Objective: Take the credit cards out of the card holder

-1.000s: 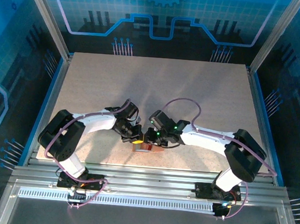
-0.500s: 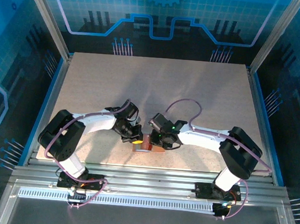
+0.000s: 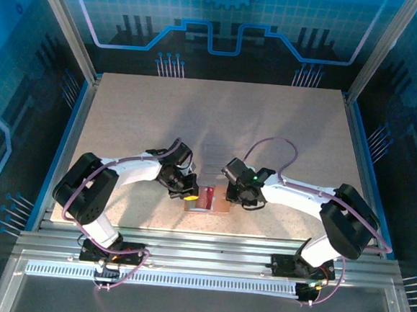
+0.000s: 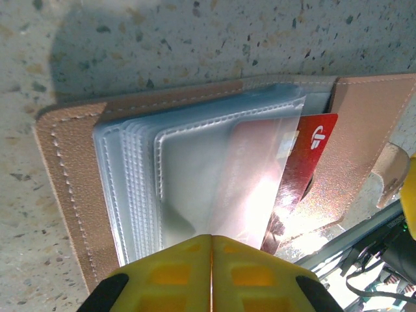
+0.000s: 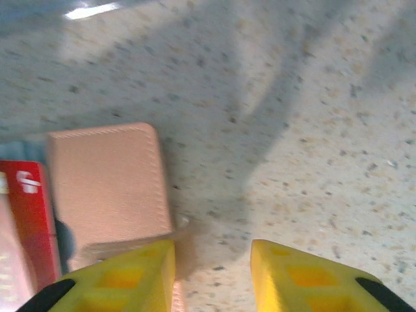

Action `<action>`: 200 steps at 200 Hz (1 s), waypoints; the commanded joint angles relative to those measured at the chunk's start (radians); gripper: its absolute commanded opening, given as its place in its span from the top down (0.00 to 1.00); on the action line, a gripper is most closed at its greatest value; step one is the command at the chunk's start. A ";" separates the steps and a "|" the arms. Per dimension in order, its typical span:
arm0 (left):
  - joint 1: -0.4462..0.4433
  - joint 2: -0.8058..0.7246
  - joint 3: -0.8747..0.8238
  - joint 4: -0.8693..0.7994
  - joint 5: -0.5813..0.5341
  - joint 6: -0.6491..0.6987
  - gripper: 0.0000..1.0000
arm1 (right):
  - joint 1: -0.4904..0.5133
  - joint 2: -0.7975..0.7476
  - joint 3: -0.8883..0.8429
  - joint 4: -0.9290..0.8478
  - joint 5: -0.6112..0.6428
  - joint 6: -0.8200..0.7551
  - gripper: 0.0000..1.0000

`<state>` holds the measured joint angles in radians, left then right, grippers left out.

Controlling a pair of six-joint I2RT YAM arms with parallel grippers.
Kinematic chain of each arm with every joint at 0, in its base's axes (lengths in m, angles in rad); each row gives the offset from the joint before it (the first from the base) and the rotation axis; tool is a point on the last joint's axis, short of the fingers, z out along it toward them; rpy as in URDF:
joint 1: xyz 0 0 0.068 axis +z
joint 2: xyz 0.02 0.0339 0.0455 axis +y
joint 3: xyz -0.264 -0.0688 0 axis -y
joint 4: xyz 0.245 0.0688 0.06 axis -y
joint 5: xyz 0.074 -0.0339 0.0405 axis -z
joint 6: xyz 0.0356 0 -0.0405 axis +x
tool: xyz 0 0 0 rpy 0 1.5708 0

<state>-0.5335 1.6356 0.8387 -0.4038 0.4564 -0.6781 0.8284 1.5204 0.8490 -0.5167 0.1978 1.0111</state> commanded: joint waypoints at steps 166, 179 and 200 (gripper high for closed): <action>-0.003 -0.007 -0.019 -0.018 -0.016 0.006 0.92 | -0.010 0.131 0.039 0.364 -0.391 -0.003 0.76; -0.003 -0.006 -0.020 -0.019 -0.017 0.007 0.92 | -0.024 0.130 0.015 0.378 -0.407 0.000 0.76; -0.002 -0.005 -0.023 -0.018 -0.020 0.008 0.93 | -0.040 0.134 -0.015 0.398 -0.423 0.002 0.75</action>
<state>-0.5331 1.6356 0.8333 -0.4065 0.4488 -0.6781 0.8085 1.6409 0.8749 -0.1459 -0.1825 1.0023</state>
